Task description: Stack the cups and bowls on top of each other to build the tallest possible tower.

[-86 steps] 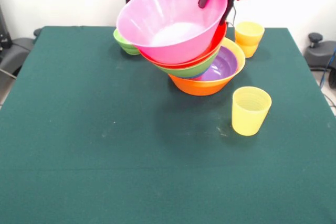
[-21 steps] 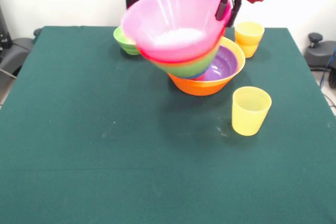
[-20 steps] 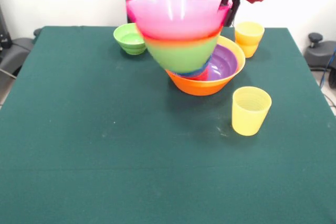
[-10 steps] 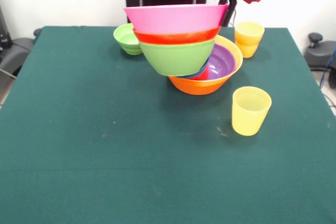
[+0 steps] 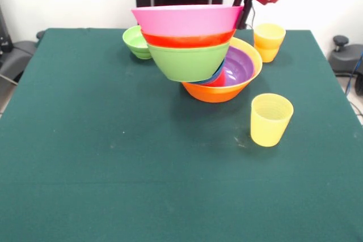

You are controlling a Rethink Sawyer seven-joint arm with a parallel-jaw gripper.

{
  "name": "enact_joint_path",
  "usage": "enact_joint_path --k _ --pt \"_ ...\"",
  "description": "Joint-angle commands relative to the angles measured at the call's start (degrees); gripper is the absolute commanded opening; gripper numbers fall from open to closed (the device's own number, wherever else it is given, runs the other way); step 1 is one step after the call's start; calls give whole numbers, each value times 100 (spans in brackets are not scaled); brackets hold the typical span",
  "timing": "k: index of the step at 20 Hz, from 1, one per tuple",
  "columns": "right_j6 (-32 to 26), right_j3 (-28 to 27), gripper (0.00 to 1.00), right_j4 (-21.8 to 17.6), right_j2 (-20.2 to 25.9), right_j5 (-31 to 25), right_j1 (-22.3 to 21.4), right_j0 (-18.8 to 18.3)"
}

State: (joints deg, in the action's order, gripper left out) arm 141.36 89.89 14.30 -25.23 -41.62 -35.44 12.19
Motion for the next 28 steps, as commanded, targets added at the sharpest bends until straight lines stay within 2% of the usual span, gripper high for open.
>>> enact_joint_path --k 1,4,10,14,21,26,28 --pt "-23 919 0 468 1376 166 -83 -515" --pt "-92 1169 0 657 1600 16 -290 -671" --pt "-389 1611 0 1036 2188 123 -550 -997" --pt "-428 1662 0 1035 2343 62 -614 -1109" --pt "-156 1508 0 784 2262 -170 -562 -1137" --pt "389 1214 0 443 1778 -661 -326 -984" --pt "525 1143 0 309 1575 -671 -167 -921"
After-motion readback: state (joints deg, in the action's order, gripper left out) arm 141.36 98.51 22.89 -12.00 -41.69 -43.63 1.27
